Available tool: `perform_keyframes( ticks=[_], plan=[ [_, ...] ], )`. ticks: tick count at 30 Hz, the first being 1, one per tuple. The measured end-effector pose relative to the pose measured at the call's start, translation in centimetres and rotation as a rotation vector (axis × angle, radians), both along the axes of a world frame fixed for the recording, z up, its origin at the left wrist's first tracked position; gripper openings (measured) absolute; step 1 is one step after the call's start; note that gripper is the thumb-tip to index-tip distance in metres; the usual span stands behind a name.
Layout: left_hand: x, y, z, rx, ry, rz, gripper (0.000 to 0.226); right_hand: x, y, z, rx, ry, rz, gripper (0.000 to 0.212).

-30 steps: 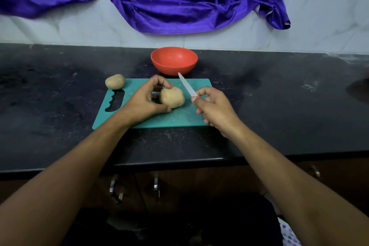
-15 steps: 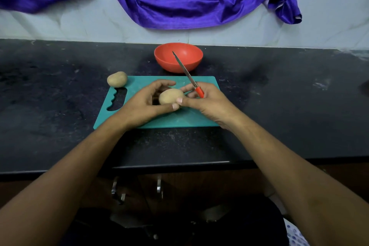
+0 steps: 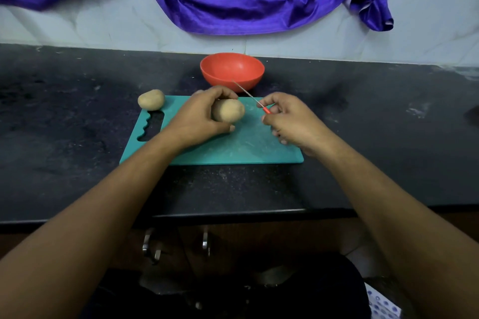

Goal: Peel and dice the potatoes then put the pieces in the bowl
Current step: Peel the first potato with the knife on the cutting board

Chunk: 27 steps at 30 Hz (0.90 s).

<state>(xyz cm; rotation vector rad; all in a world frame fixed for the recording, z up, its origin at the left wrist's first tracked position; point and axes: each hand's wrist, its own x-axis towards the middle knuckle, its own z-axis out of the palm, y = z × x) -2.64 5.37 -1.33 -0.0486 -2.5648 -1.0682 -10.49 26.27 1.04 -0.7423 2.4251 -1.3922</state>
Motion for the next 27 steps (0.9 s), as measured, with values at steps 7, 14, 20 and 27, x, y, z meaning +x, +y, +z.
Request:
perform_keyframes(
  ticks=[7, 14, 20, 27],
  plan=[
    [-0.5, 0.3, -2.0, 0.109, 0.02, -0.062, 0.041, 0.5, 1.9, 0.5, 0.036, 0.026, 0.015, 0.031],
    [0.1, 0.2, -2.1, 0.063, 0.032, 0.063, 0.041, 1.0, 1.2, 0.8, 0.103, 0.116, 0.041, 0.034],
    [1.1, -0.1, -0.7, 0.093, -0.046, 0.102, 0.046, 1.3, 0.9, 0.9, 0.118, 0.172, 0.044, 0.037],
    [1.6, -1.3, -0.5, 0.225, -0.161, -0.083, 0.051, 2.0, 0.5, 0.1, 0.203, 0.292, 0.073, 0.047]
  ],
)
